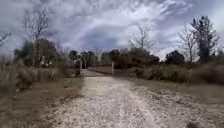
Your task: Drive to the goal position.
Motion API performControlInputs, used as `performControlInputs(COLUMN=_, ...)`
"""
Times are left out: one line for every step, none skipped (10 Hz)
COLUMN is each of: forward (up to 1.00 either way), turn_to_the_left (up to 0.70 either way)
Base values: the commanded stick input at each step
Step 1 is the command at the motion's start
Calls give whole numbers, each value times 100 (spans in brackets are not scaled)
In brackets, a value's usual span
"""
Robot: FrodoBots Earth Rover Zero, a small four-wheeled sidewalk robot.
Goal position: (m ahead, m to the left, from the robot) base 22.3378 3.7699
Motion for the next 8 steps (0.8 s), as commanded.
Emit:
performControlInputs(forward=50, turn_to_the_left=0)
performControlInputs(forward=50, turn_to_the_left=0)
performControlInputs(forward=50, turn_to_the_left=0)
performControlInputs(forward=50, turn_to_the_left=0)
performControlInputs(forward=50, turn_to_the_left=0)
performControlInputs(forward=50, turn_to_the_left=0)
performControlInputs(forward=50, turn_to_the_left=0)
performControlInputs(forward=50, turn_to_the_left=0)
